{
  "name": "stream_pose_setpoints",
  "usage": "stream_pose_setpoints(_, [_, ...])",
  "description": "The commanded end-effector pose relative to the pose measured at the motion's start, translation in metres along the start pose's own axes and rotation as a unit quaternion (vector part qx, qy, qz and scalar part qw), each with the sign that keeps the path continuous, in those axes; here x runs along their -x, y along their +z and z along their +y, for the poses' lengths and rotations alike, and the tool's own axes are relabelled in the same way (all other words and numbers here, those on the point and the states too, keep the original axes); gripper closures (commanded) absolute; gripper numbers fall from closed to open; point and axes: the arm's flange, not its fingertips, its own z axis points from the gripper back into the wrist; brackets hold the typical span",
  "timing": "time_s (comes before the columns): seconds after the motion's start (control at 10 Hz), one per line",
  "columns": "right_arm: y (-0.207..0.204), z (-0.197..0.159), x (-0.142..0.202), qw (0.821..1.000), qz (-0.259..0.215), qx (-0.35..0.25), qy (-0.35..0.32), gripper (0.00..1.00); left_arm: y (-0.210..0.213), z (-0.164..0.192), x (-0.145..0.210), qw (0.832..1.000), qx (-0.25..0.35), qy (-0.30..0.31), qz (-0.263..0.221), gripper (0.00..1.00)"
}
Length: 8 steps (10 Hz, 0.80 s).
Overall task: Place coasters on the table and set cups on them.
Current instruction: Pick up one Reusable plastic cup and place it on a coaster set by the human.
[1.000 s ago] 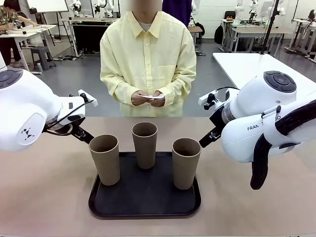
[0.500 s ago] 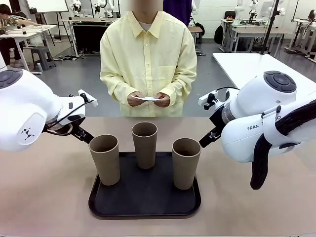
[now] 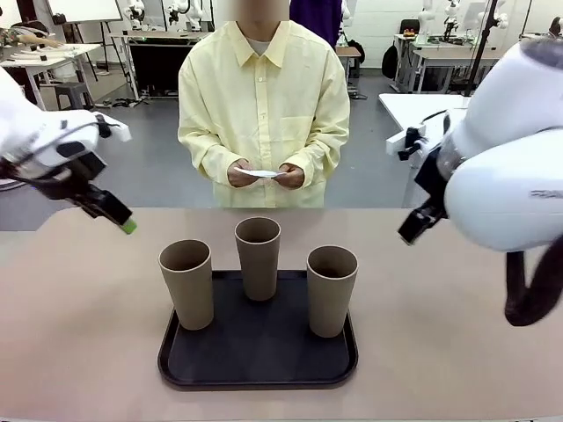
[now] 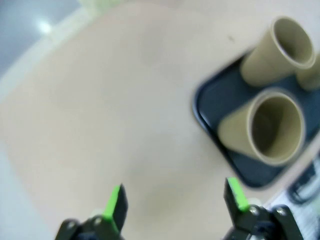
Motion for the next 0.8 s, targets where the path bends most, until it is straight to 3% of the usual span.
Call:
stream_pose_setpoints(0.0, [0.021,0.031,0.051,0.998,0.069,0.01,0.004,0.0,0.035,-0.013,0.023,0.996,0.036,0.015,0.078,0.0])
stream_pose_setpoints(0.2, [0.021,0.041,0.098,0.994,0.107,0.026,-0.008,0.0,0.037,-0.036,0.069,0.994,0.03,0.03,0.102,0.0])
stream_pose_setpoints(0.4, [0.0,0.034,0.118,0.993,0.111,0.015,-0.023,0.0,0.027,-0.043,0.104,0.992,-0.014,0.047,0.115,0.0])
stream_pose_setpoints(0.5, [0.05,0.028,0.056,0.994,0.113,0.01,-0.009,0.0,0.048,-0.029,0.051,0.993,0.035,0.012,0.11,0.0])
stream_pose_setpoints(0.7, [0.05,0.028,0.056,0.994,0.113,0.01,-0.009,0.0,0.048,-0.029,0.051,0.993,0.035,0.012,0.11,0.0])
